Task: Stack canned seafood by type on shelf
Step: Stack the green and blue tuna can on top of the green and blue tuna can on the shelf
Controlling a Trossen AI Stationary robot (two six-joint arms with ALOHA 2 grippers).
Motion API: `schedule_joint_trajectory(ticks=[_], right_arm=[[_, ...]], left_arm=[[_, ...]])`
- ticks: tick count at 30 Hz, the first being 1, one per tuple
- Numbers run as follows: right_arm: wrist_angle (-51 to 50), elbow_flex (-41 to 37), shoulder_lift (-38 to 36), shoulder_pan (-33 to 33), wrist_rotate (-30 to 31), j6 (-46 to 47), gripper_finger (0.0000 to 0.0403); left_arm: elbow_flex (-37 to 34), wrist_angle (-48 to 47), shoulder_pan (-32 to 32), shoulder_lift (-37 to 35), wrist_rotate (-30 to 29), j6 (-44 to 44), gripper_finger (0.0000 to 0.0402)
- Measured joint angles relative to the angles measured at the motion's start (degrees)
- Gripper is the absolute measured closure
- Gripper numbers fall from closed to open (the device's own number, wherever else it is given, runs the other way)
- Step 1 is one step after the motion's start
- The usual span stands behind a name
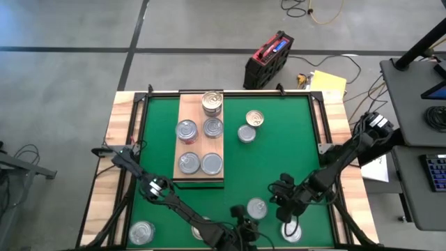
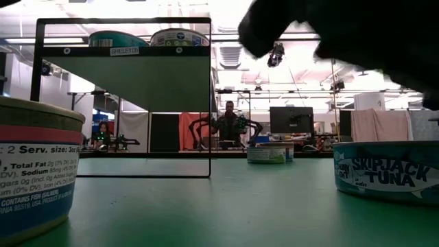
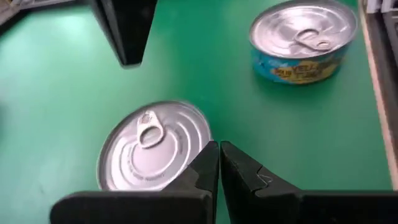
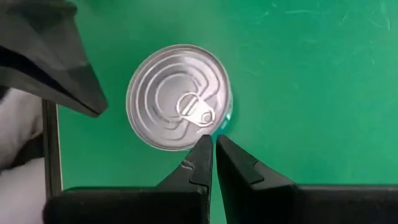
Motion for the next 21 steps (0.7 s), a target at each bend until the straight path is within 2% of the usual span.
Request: schedule_joint_trajectory(ticks=[5,13,16,21], right_arm=[[0.26,-1.02,-0.36,-1.14,0.02,2.41,0.0390],[3.58,-1.12,-0.23,-1.65,-0.02,2.30,0.0381],[5.02,-1.12,-0.23,-1.68,-0.22,2.33,0.0358],[6.78,-1.75,-0.16,-1.74,-1.11,2.45,0.0293]], left_arm=[[-0.92,-3.35,-0.18,-0.48,-0.10,-4.17,0.0402],[-0.92,-4.25,-0.24,-0.57,-0.08,-4.16,0.0402],[-0.92,-4.59,-0.25,-0.57,-0.06,-4.19,0.0402],[-0.92,-4.76,-0.28,-0.60,-0.06,-4.30,0.0402]])
